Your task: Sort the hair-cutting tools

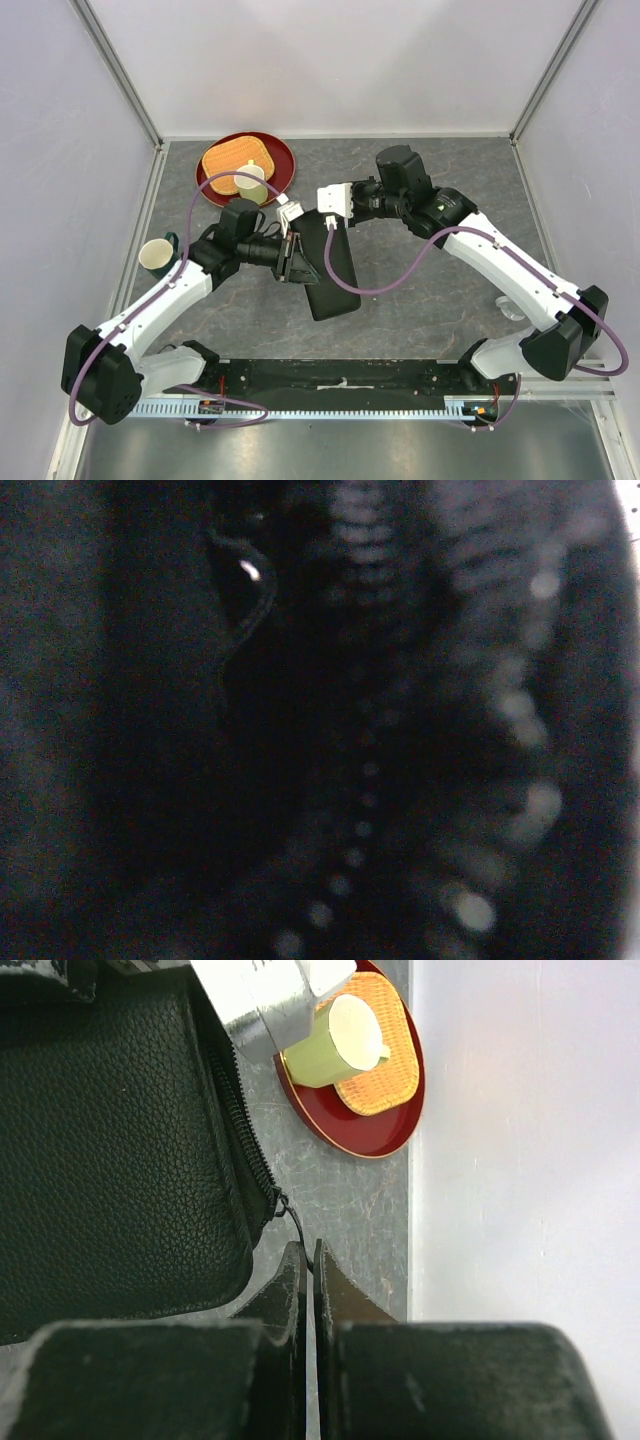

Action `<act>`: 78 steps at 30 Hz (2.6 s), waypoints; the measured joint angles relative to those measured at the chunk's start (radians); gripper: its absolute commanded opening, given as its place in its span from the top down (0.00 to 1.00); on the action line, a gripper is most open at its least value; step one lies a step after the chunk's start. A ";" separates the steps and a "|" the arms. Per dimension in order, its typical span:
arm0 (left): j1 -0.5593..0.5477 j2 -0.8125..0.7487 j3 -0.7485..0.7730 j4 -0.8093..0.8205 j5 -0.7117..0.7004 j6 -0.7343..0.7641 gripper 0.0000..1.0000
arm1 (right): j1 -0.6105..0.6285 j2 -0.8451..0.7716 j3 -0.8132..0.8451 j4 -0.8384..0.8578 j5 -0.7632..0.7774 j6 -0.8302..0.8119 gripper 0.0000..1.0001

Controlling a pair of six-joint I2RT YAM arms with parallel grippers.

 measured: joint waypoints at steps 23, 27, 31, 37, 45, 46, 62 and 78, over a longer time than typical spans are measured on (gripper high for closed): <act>-0.064 0.018 0.039 -0.006 -0.085 0.006 0.62 | -0.011 -0.202 -0.213 0.118 -0.006 0.153 1.00; -0.066 -0.012 0.013 0.069 -0.095 -0.032 0.50 | -0.011 -0.222 -0.216 0.144 -0.001 0.204 1.00; -0.062 -0.035 -0.036 0.185 -0.109 -0.097 0.45 | -0.011 -0.224 -0.216 0.172 -0.005 0.269 1.00; -0.062 -0.064 -0.120 0.380 -0.148 -0.195 0.41 | -0.011 -0.226 -0.230 0.237 -0.026 0.381 1.00; -0.061 -0.103 -0.200 0.559 -0.247 -0.255 0.55 | -0.013 -0.228 -0.265 0.307 -0.026 0.508 1.00; -0.061 -0.111 -0.207 0.570 -0.258 -0.256 0.59 | -0.014 -0.228 -0.265 0.312 -0.026 0.521 1.00; -0.065 -0.139 -0.059 0.251 -0.283 -0.168 0.98 | -0.014 -0.238 -0.285 0.295 0.030 0.345 1.00; -0.060 0.019 0.141 -0.125 -0.260 0.022 0.98 | 0.013 -0.131 -0.140 0.044 0.047 0.047 1.00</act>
